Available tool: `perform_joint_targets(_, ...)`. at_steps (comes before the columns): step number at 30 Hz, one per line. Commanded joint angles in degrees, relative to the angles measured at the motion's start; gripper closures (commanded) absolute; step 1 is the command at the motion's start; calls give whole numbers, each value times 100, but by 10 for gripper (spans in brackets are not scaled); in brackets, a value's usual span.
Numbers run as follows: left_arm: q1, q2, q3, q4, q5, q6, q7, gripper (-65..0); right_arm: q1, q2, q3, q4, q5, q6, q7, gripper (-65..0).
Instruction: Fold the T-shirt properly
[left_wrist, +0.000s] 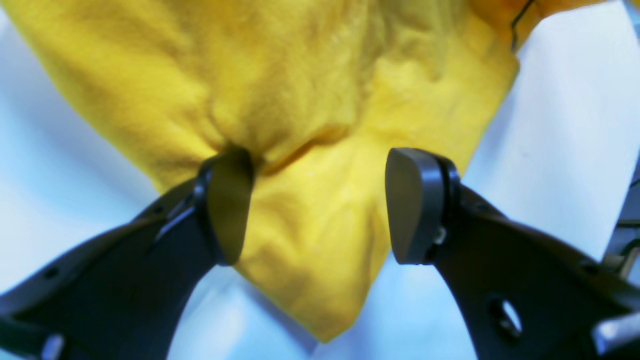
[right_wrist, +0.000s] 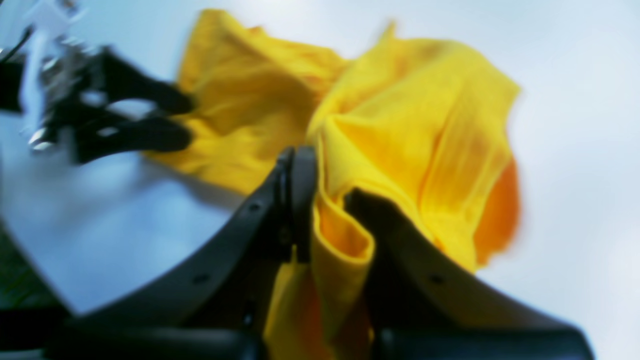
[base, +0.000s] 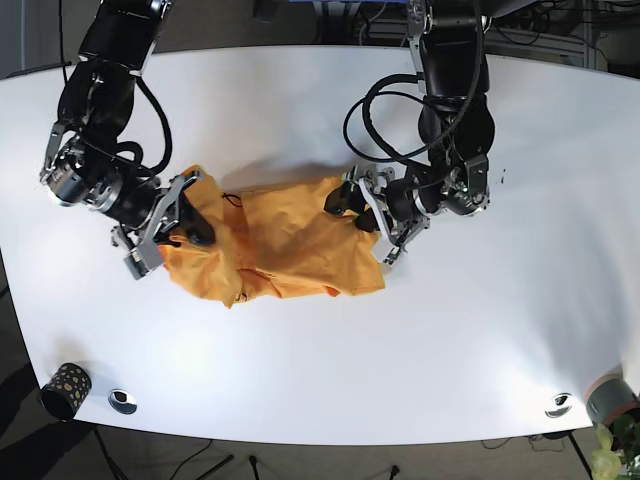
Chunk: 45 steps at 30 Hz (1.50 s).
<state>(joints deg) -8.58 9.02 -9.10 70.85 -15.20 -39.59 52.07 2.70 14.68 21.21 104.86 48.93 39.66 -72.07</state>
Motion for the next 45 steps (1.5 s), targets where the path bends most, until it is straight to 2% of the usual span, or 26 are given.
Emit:
perform_joint_targets(1,18,-2,9,-197,153,87,362,-392,69,-162,-148,94,158,34,152,0)
perform_joint_targets(6,10,-2,9,-267,39,87,362,-392,271,-461,-508,-213,158,34,161,0)
perform_joint_targets(10,27,-2,9,-267,39,87,362,-392,561,-681,-851,-855,149,34,451,0)
perform_joint_targets(14,53,-2,9,-267,39,87,362,-392,930,-690,-1264,-1312,149,34,741,0)
perform_joint_targets(19,53,-2,9,-267,39,96,362,-392,1247,-707,-1616,-1541,149,34,785,-6)
perform_joint_targets(23,53,-2,9,-267,39,96,362,-392,1475,-716,-1853,-1699,-53,34,794,-119)
perform_joint_targets(26,62,-2,9,-241,12,96,362,-392,1572,-751,-1897,-1725,-431,34,794,-201)
perform_joint_targets(30,62,-2,9,-241,4,96,362,-392,1651,-1006,-1906,-1743,-1099,34,794,-352)
perform_joint_targets(32,62,-2,0,-232,-5,69,362,-392,1686,-1033,-1906,-1725,-1398,34,794,-415)
perform_joint_targets(33,62,-2,-8,-215,-14,60,362,-390,1704,-1050,-1897,-1717,-1407,34,785,-441)
perform_joint_targets(36,53,-2,-26,172,-119,60,362,-390,1695,-997,-1853,-1646,-1134,34,759,-450)
perform_joint_targets(41,335,-2,-35,1359,-744,60,388,-390,1572,-514,-1756,-1409,-185,34,794,-422)
perform_joint_targets(45,546,-203,-26,2291,-981,69,406,-390,1414,-373,-1370,-1409,457,34,777,-423)
